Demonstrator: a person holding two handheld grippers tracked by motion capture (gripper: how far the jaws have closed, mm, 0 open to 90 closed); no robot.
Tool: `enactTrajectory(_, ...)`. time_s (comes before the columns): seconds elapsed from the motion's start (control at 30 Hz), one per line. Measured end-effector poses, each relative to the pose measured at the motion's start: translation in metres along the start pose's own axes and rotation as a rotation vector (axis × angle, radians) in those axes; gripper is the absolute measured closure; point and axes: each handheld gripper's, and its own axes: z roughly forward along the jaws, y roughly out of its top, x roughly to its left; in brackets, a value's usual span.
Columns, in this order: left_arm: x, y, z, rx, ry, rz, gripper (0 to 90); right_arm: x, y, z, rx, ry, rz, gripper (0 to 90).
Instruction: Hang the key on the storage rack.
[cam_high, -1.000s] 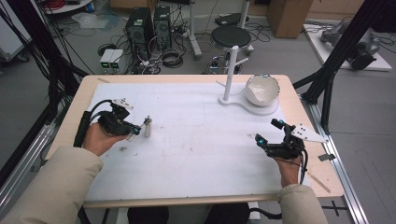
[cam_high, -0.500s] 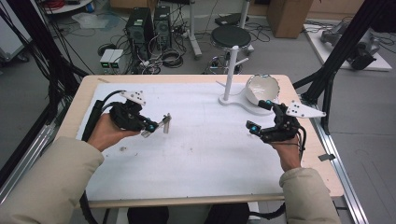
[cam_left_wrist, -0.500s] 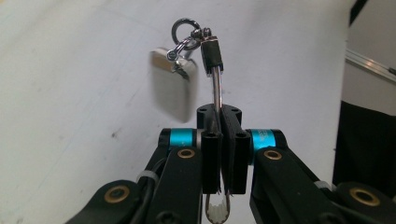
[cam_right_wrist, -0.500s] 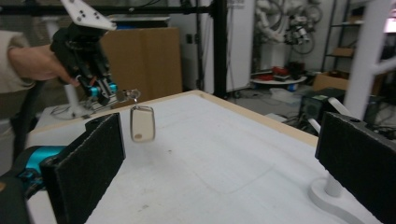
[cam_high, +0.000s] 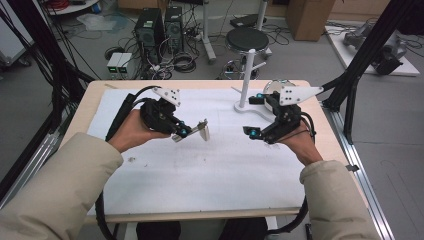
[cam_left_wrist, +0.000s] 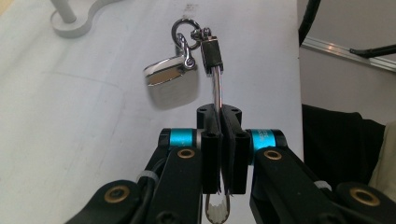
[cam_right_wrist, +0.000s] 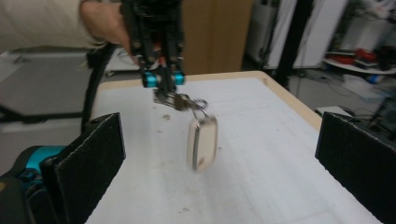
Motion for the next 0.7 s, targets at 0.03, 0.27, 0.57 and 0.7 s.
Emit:
enactTrajectory(0.03,-0.001,0.003,0.002,-0.001,-0.013,0.004,87.0,0.0,0.005,0.004,0.013,0.022,-0.015,0.6)
enactTrajectory(0.27,-0.003,0.014,0.012,0.0,-0.056,0.059,86.9,0.0,0.03,0.031,0.108,0.121,-0.07,0.6)
enactTrajectory(0.57,-0.006,0.015,0.017,0.028,-0.066,0.094,86.9,-0.001,0.036,0.062,0.235,0.181,-0.107,3.0)
enactTrajectory(0.7,-0.009,0.015,0.022,0.058,-0.075,0.103,86.9,0.004,0.037,0.075,0.281,0.242,-0.138,4.7)
